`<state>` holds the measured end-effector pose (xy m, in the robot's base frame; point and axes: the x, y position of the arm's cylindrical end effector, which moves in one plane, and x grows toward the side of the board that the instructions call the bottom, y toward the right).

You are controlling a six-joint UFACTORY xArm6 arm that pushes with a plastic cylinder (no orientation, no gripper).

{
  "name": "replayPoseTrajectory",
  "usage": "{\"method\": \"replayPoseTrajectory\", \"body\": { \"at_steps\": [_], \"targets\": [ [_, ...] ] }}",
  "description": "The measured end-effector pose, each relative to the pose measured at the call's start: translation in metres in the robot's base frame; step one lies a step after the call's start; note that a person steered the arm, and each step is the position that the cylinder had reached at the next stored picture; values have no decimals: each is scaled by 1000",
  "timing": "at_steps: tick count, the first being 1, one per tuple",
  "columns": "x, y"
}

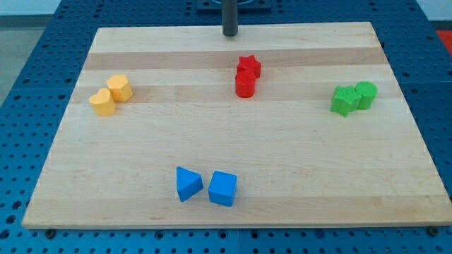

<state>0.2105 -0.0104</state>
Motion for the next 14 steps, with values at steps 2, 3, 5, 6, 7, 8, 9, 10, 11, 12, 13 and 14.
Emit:
{"method": "replayPoseTrajectory", "body": {
  "at_steps": [2,3,5,6,7,8,9,10,11,12,13,14],
  "targets": [
    [17,-20],
    [54,-55],
    [153,-98],
    [208,-72],
    [239,-2],
    [237,2],
    [208,25],
    [178,36],
    [164,33],
    [153,31],
    [135,31],
    [122,31]
  ]
}}
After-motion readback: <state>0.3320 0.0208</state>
